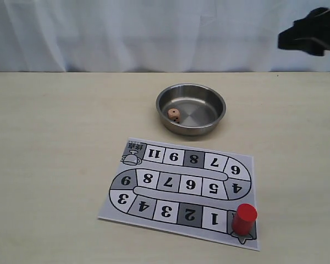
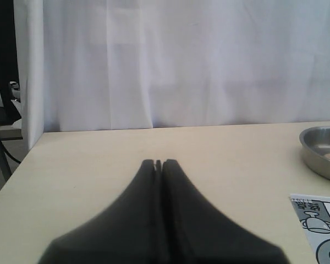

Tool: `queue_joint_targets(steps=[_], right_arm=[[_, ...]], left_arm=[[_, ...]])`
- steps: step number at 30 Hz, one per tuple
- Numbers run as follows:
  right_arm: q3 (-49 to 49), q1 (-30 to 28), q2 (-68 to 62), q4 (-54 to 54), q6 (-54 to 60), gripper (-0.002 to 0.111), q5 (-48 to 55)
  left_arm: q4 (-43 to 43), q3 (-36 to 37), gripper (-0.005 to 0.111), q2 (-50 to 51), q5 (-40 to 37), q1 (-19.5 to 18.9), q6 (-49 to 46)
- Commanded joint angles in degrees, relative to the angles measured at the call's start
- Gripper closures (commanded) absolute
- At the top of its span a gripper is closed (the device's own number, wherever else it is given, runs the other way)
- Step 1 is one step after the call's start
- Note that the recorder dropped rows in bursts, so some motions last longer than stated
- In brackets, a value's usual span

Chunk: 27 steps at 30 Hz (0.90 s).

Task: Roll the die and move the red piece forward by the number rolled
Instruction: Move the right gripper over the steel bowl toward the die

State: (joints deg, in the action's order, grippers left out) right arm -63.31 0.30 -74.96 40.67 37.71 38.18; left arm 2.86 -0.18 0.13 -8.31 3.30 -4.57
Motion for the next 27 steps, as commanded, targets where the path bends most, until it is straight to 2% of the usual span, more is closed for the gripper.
queue_joint_targets(steps=[1, 6, 9, 12, 15, 20, 25, 27], right_arm=[[-4.1, 5.7, -8.5, -1.5, -0.6, 0.062, -1.0], [-12.7, 11.4, -18.5, -13.1, -10.4, 0.062, -0.2], [-20.0, 13.4, -25.2, -20.7, -16.7, 0.062, 4.2], [-27.1, 13.8, -31.2, -22.9, -20.8, 0.062, 10.1], [-32.9, 13.8, -36.4, -23.0, -19.1, 0.062, 12.9], [-38.8, 13.8, -43.3, -20.1, -15.0, 0.062, 11.6], [-41.2, 13.8, -48.4, -16.5, -11.2, 0.062, 7.8], [-41.3, 13.8, -50.0, -15.5, -6.0, 0.058, 6.1]], left_arm=[[0.3, 0.2, 0.107, -0.1, 0.1, 0.1, 0.4], [0.3, 0.2, 0.107, -0.1, 0.1, 0.1, 0.4], [0.3, 0.2, 0.107, -0.1, 0.1, 0.1, 0.4], [0.3, 0.2, 0.107, -0.1, 0.1, 0.1, 0.4], [0.3, 0.2, 0.107, -0.1, 0.1, 0.1, 0.4], [0.3, 0.2, 0.107, -0.1, 0.1, 0.1, 0.4], [0.3, 0.2, 0.107, -0.1, 0.1, 0.1, 0.4], [0.3, 0.2, 0.107, -0.1, 0.1, 0.1, 0.4]])
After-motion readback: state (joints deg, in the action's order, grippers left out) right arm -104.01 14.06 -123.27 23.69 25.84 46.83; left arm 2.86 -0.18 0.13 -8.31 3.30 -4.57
